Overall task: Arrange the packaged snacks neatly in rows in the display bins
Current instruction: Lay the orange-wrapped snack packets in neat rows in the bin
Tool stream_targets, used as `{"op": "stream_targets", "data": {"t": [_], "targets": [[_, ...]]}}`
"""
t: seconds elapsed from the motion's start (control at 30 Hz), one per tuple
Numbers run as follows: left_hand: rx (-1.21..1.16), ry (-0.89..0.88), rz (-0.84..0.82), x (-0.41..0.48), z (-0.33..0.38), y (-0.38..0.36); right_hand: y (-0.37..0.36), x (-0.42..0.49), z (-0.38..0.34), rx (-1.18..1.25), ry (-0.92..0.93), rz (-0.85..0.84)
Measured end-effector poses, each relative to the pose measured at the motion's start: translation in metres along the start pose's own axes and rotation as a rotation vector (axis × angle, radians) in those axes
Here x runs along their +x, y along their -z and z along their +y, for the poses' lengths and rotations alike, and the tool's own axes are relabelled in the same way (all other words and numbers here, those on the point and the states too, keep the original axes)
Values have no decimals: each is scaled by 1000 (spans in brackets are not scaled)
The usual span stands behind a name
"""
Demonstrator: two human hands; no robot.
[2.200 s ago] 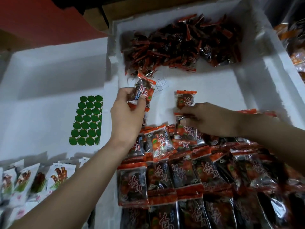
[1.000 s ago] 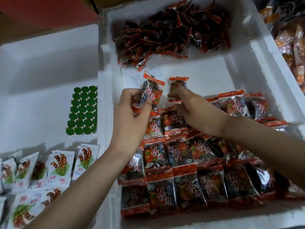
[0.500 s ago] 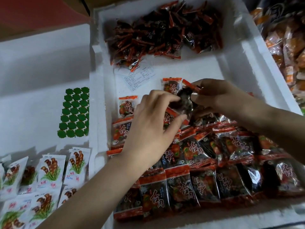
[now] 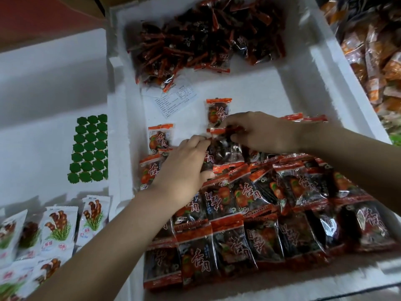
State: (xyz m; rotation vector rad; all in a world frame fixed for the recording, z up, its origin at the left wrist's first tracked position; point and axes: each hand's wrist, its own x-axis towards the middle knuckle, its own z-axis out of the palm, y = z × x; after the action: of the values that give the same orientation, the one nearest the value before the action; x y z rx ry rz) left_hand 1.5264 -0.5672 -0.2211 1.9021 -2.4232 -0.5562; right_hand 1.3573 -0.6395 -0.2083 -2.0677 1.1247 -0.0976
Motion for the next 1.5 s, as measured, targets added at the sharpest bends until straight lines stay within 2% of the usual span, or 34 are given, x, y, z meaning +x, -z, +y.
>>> {"op": "stream_targets", "data": {"t": [0.3,0.4,0.47,0.57,0.63,0.77,0.87,0.97,1.07,1.13,1.23,1.33,1.4,1.5], "targets": [[-58,-77,55,-10,-13,-9,-10,2,6,-228,18,-73],[-73,-66,61,-8,-13,-13,-7,1,-2,-185,41,-32],[-82,-65,71,-7,-14,-14,-2,0,-6,-107,51,98],[-145,-64,91,-6,-15,-14,2,-5,-8,-14,142,460],[-266,-33,135,-6,-11,-11,-2,-11,-9,-32,211,573],[-628,130,275,-10,6,8,-23,-25,-10,-124,337,656],[-1056,185,239,-6,15,17,-37,-33,-11,-180,390,650],[-1250,247,248,-4,18,19,-43,-40,-8,-211,463,574],[-1296,263,242,-4,16,19,-40,-47,-6,-58,465,467],[-1291,255,243,-6,14,20,-36,-51,-6,7,410,506],[-1227,226,223,-8,14,18,-27,-53,-11,241,206,597],[-1172,168,171,-9,18,18,-16,-46,-16,518,36,451],[-1056,125,170,-8,21,19,-9,-41,-16,508,15,368],[-778,69,262,-7,16,21,2,-31,-9,404,-4,341]]}}
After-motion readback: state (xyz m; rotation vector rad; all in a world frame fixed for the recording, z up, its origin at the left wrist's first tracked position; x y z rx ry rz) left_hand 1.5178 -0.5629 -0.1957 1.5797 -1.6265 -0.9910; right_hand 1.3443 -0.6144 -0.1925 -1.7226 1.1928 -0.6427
